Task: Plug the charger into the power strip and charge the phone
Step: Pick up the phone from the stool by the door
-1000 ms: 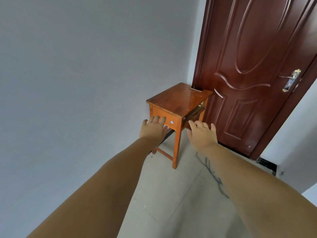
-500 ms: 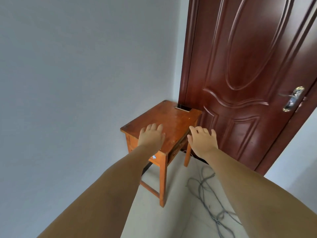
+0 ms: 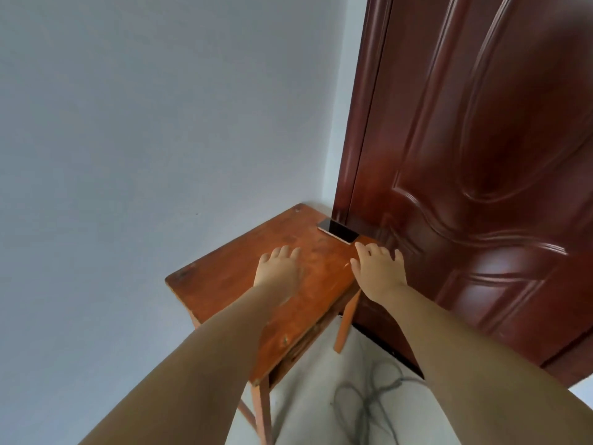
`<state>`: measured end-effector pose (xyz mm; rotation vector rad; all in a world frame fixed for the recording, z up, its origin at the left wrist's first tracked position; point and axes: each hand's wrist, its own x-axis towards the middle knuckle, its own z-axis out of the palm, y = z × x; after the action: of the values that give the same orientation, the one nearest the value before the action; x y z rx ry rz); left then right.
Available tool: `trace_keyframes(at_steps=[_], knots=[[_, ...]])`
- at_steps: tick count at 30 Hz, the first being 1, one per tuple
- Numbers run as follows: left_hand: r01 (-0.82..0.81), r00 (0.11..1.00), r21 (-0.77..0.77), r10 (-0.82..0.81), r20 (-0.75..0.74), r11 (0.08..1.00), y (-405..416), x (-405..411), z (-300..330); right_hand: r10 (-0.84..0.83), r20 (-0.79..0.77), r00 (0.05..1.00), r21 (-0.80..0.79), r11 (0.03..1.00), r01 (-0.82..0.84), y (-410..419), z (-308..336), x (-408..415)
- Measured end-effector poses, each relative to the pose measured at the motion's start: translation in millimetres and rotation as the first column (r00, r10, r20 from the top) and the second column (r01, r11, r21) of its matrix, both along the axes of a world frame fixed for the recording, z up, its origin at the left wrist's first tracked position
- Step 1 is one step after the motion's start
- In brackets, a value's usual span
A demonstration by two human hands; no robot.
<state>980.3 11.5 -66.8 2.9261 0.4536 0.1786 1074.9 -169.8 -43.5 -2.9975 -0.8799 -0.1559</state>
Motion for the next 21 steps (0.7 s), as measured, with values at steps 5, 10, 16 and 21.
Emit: trace_keyframes(at_steps=[5, 10, 16, 21], knots=[[-0.096, 0.995, -0.026, 0.096, 0.003, 0.995, 9, 76, -5, 0.065, -0.033, 0.997, -0.028, 0.997, -0.066, 18, -9, 99], [-0.15, 0.988, -0.034, 0.149, -0.049, 0.988, 31, 139, -22, 0.121, -0.085, 0.989, -0.034, 0.992, -0.124, 49, -36, 170], [-0.187, 0.977, -0.081, 0.176, -0.123, 0.979, 62, 218, -69, 0.098, -0.142, 0.985, -0.081, 0.991, -0.11, 79, -80, 248], [-0.223, 0.963, -0.137, 0.196, -0.187, 0.965, 91, 278, -119, 0.051, -0.234, 0.971, -0.111, 0.991, -0.079, 111, -119, 308]])
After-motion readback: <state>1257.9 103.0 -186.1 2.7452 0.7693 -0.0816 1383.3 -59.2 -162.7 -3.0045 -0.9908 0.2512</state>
